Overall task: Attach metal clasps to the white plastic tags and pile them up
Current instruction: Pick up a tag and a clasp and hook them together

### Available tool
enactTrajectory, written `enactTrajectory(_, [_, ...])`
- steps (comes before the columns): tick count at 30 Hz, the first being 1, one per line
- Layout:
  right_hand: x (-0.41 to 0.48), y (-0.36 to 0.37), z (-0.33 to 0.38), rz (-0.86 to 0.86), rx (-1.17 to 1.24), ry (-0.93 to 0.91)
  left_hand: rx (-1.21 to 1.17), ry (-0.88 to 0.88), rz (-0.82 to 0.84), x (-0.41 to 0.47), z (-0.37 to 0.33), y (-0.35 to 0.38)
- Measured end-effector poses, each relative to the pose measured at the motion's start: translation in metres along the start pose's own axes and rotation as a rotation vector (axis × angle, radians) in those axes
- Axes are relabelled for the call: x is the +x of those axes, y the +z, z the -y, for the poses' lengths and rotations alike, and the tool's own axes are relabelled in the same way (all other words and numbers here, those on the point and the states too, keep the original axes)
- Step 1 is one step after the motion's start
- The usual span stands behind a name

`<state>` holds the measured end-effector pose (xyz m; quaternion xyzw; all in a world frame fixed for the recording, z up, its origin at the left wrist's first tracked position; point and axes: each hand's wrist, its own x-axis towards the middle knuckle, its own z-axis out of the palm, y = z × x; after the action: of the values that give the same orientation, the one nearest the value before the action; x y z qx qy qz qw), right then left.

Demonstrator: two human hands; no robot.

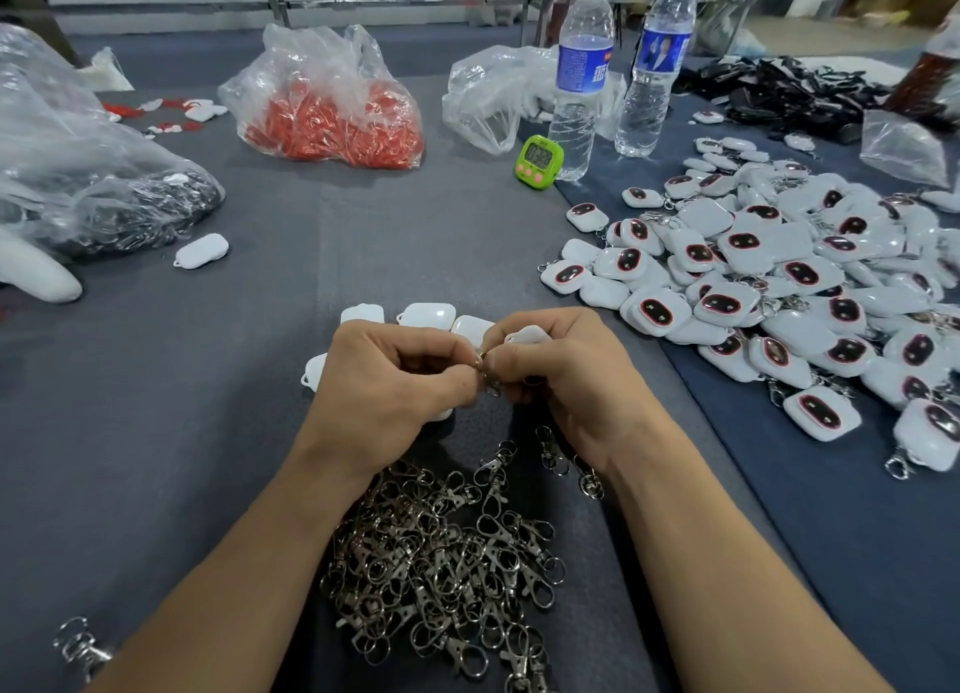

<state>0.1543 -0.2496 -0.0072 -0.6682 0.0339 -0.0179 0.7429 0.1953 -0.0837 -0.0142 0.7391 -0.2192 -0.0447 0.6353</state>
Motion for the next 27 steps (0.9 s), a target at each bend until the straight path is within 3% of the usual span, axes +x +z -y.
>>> enactTrajectory(4, [0.0,0.002,-0.001,-0.002,0.016,0.0,0.038,-0.046,-0.108,-0.001,-0.003,0.005])
enactTrajectory(8, [0.006,0.005,-0.004,-0.129,0.084,0.065,0.465,0.112,-0.324,-0.008,-0.004,0.009])
enactTrajectory(11, [0.009,0.001,-0.004,-0.158,0.142,0.098,0.816,0.243,-0.23,-0.014,-0.003,0.017])
enactTrajectory(13, [0.008,-0.004,-0.004,-0.138,0.064,0.094,0.902,0.27,-0.136,-0.013,-0.001,0.023])
enactTrajectory(19, [0.005,-0.015,-0.005,-0.201,-0.186,0.066,0.807,0.17,-0.093,-0.008,0.004,0.021])
enactTrajectory(27, [0.009,-0.015,-0.011,-0.235,-0.422,0.017,0.73,0.163,-0.033,-0.007,0.006,0.016])
